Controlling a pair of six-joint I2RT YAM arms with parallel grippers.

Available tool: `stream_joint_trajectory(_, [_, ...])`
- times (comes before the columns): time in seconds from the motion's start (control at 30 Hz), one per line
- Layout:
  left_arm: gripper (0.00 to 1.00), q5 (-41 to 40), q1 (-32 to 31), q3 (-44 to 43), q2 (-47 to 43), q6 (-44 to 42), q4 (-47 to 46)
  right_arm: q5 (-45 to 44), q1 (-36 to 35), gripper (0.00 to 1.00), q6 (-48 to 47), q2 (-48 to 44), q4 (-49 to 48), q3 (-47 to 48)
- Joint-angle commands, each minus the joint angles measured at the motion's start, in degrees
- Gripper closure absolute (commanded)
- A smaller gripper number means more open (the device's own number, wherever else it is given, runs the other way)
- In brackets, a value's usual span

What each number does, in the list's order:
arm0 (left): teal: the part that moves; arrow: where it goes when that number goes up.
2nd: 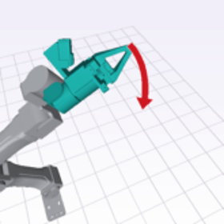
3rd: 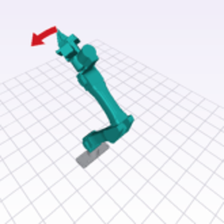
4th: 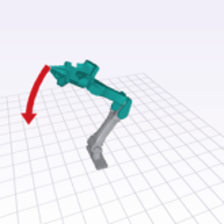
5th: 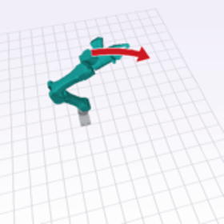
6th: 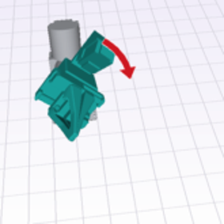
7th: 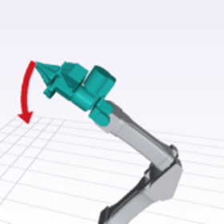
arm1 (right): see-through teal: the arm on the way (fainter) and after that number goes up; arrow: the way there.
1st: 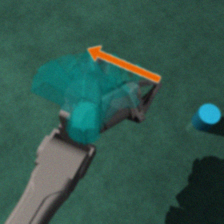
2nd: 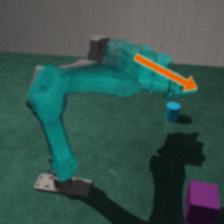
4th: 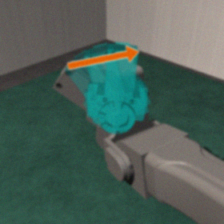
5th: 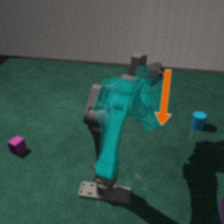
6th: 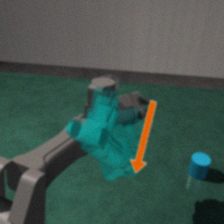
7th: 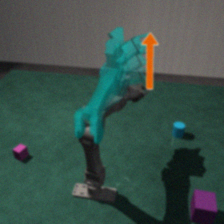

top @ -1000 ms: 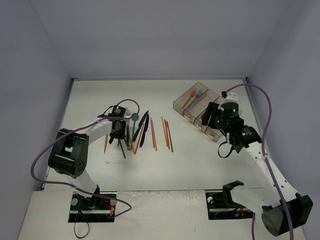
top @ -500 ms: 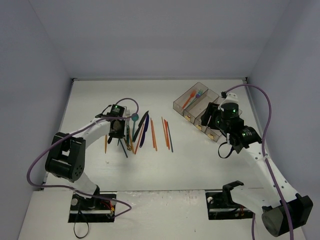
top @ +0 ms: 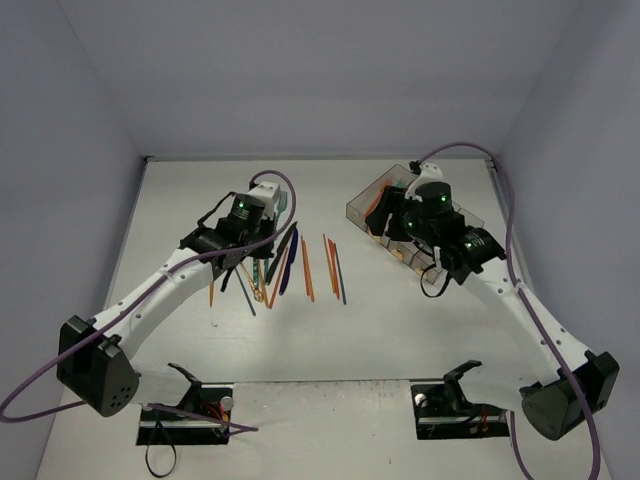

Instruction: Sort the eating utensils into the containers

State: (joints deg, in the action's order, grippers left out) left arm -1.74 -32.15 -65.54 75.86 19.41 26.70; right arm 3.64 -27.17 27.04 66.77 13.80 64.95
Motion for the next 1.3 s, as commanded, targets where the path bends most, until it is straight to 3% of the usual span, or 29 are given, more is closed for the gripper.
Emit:
stream_joint_trajectory(0.0, [1.0, -2.29, -6.15, -5.65, -1.91, 4.03, -3.96, 2.41, -3.29, 0.45, 5.29, 4.48, -5.92, 6.32])
stream_joint_trajectory(0.33, [1.0, -5.38, -14.16, -13.03, 1.92, 7.92, -5.25, 3.39, -8.07, 0.5, 9.52, 12.23, -13.08, 10.46])
stream_joint_trajectory(0.8, [1.0, -4.53, -14.6, -14.53, 3.27, 9.06, -5.6, 1.99, -11.15, 0.56, 10.22, 15.02, -16.61, 11.25])
stream_joint_trajectory(1.03, [1.0, -3.56, -14.61, -14.27, 3.14, 9.33, -6.31, 1.81, -11.67, 0.69, 10.82, 16.0, -17.62, 9.89])
stream_joint_trajectory(1.27, [1.0, -3.15, -14.66, -14.07, 3.56, 9.13, -6.29, 1.13, -11.94, 0.98, 10.88, 16.05, -18.28, 8.36])
